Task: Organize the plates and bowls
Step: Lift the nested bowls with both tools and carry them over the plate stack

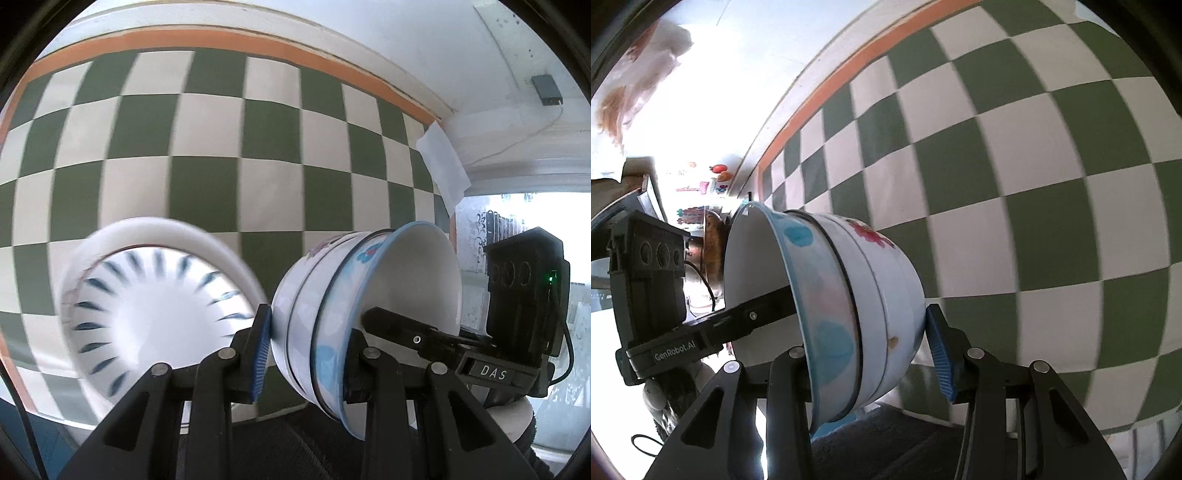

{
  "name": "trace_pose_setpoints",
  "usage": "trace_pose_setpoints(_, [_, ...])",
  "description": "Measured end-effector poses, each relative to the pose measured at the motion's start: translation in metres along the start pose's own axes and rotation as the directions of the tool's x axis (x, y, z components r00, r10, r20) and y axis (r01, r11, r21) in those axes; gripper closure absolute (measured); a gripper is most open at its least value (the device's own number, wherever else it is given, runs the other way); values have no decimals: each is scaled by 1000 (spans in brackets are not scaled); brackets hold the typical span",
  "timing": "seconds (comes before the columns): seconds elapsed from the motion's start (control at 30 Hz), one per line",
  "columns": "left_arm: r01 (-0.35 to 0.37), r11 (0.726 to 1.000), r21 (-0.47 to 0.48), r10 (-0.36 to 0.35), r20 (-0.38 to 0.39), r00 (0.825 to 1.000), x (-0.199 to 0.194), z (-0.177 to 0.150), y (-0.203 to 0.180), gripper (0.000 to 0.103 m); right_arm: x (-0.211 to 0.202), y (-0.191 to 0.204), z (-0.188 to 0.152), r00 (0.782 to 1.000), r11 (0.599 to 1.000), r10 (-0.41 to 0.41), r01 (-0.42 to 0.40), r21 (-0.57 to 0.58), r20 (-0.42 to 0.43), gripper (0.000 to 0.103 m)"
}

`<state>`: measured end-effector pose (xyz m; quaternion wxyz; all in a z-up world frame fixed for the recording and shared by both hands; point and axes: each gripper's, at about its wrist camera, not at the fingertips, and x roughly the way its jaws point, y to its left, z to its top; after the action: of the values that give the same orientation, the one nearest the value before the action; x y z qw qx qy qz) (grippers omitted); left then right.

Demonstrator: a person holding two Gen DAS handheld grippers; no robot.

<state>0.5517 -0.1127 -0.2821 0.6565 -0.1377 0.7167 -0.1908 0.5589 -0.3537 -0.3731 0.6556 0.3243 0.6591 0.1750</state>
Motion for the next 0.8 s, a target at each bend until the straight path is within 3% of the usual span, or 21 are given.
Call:
trace_pose_setpoints(0.37, [-13,999,-39,13,2,1000,-33,-14,84,76,72,76,-18,999,1000,17,-18,-26,-30,57])
trace_pose_setpoints(0.8, [8,997,-81,-11,-36,999,-17,-18,134,77,131,100,-18,996,997,-49,45,-61,-68,58])
